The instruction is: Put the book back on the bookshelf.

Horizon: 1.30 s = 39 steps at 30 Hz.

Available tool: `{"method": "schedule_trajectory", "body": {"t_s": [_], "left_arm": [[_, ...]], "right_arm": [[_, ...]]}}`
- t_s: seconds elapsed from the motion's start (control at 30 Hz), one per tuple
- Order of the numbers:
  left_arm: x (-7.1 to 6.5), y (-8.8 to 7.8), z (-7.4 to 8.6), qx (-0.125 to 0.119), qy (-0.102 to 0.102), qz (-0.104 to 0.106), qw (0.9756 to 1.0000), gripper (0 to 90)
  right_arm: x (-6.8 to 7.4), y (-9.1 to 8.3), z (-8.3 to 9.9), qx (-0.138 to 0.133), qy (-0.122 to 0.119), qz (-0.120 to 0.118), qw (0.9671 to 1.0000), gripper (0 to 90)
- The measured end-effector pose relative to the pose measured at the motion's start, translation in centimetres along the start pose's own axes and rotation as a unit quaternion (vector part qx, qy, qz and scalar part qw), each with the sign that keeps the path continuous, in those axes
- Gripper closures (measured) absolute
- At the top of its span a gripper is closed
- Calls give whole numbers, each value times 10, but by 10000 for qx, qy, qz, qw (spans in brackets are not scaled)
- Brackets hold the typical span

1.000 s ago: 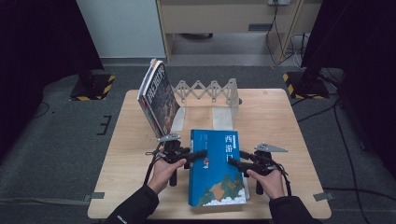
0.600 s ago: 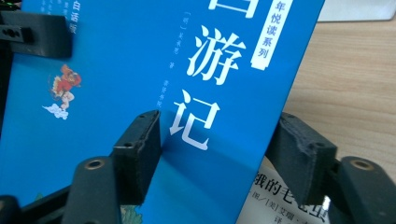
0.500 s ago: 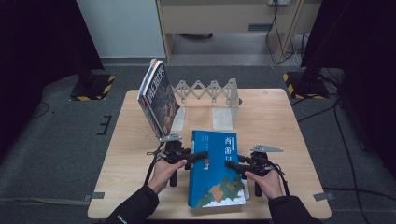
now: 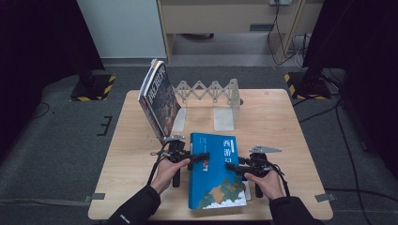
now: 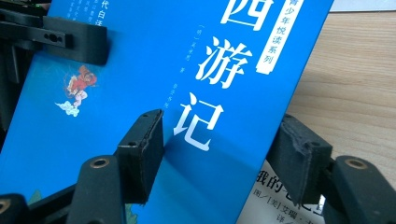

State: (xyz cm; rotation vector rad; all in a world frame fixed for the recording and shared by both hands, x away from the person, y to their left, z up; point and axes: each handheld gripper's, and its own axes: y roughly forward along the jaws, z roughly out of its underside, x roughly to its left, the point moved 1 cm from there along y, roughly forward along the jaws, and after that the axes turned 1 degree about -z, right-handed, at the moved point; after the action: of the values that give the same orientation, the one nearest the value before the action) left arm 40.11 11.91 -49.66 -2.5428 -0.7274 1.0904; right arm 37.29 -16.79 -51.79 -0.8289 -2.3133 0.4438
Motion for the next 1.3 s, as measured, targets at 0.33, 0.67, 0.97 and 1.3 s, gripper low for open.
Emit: {"method": "schedule_trajectory", "body": {"t_s": [0.33,0.67,0.97,1.3], "left_arm": [[0,-1,1,-29,35,-2,10000,544],[-15,-8,-6,-251,263,72,9993,563],[-32,-26,-20,-536,775,133,9955,591],[-32,-25,-19,-492,769,123,9957,591]], "right_arm": [[0,0,0,23,14,-15,10000,377],[-1,-4,-4,-49,58,-91,9999,374],[6,-13,-17,-673,-330,-222,9969,436],[3,-2,-8,-511,77,-492,9975,330]]}}
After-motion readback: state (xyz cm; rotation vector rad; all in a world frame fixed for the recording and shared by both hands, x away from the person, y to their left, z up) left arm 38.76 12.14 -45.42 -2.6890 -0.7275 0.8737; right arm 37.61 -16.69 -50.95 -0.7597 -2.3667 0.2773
